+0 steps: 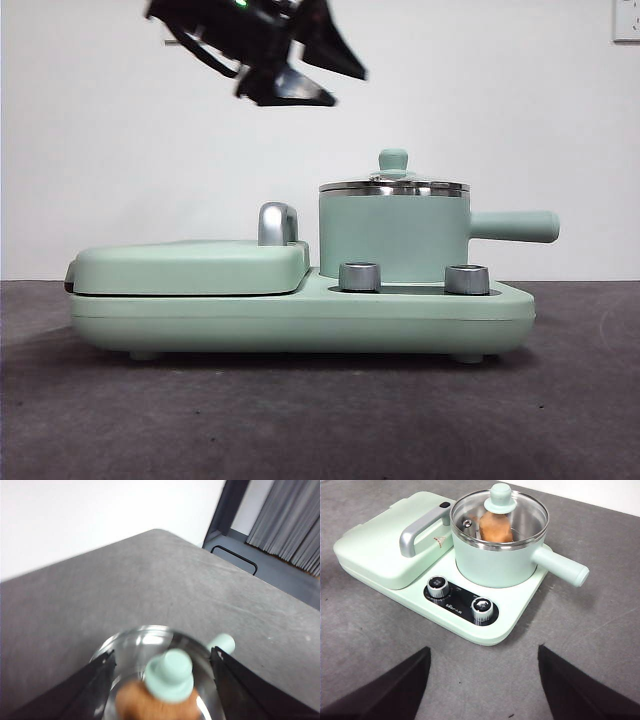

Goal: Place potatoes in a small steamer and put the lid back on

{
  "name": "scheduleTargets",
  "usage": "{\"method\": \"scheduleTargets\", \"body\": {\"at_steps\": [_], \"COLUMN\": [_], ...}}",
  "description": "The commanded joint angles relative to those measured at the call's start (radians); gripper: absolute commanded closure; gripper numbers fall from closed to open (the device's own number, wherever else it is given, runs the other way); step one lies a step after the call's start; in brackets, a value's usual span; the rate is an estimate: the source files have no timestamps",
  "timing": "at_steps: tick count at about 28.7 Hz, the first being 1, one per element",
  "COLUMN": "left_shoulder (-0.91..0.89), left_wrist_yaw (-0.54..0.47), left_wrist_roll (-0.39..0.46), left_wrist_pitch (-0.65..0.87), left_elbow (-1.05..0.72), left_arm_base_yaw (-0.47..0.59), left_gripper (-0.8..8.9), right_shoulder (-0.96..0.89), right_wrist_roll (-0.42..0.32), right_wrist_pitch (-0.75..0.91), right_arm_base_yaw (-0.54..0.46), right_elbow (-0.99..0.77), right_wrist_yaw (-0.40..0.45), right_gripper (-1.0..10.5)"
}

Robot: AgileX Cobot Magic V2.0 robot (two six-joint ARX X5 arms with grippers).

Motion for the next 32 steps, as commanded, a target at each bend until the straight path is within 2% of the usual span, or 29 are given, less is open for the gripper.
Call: {"method": "scheduleTargets", "body": {"at_steps": [1,7,17,25,32], "left_shoulder": [0.0,-0.064,-0.245,-0.51,-0.803], "left_wrist_yaw": [0.051,0.084,0.099,0.092,-0.094], "left_wrist_roll": [-0.035,0.068,0.08,0.002,-0.064], "left_wrist_pitch": [-0.06,-0.228,-0.24,-0.144,-0.152], "left_elbow": [0.007,-0.014,-0.241,-0.563,-0.776], "left_arm_base_yaw": [0.021,0.079,0.174,0.264,0.306], "left_gripper": [5.15,5.43,5.44,5.98,5.98], "right_shoulder": [0.001,0.001,0.001,0.001,0.001], "right_wrist_roll": [0.011,0.011,0.011,0.011,0.011], "right_wrist_pitch": [0.009,0.01,0.011,0.018,0.02], "right_arm_base_yaw": [0.005,0.005,0.005,0.005,0.005], "right_elbow": [0.004,0.004,0.004,0.004,0.004], "right_wrist_yaw": [0.001,0.001,0.0,0.0,0.0], "right_gripper": [6.1,6.1,6.1,6.1,6.1]}}
